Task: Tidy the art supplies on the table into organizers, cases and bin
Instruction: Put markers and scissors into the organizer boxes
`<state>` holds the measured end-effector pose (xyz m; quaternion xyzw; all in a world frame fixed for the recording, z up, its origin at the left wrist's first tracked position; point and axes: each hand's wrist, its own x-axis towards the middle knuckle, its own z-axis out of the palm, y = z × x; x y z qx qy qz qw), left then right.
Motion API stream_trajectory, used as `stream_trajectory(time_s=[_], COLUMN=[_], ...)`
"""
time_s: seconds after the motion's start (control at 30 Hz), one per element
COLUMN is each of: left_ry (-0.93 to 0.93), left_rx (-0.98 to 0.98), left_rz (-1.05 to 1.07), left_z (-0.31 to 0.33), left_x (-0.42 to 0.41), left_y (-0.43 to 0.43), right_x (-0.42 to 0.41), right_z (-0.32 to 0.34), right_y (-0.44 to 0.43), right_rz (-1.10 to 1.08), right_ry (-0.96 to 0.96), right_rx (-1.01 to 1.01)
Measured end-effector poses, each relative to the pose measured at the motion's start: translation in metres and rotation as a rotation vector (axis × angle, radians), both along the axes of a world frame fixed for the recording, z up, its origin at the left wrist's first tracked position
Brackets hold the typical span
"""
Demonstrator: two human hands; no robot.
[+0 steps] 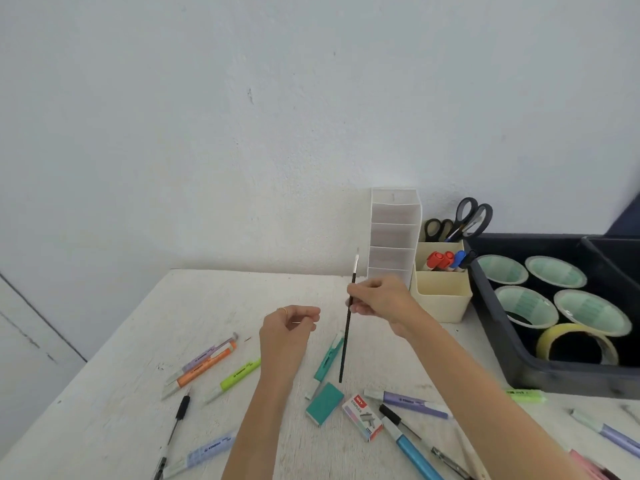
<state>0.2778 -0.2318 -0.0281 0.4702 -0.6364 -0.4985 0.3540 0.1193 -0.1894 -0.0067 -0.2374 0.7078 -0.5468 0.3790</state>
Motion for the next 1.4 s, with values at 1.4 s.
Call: stream_trajectory(time_s=[1.4], left_ry=[0.165], left_rx=[0.065], left_rz=[-0.14], left_z=[0.041], left_x=[-0.144], left_y=[-0.001], right_x=[-0.144], right_z=[0.038], right_y=[0.019], right_rz=[-0.356], right_ry=[0.79], right_rx=[0.063])
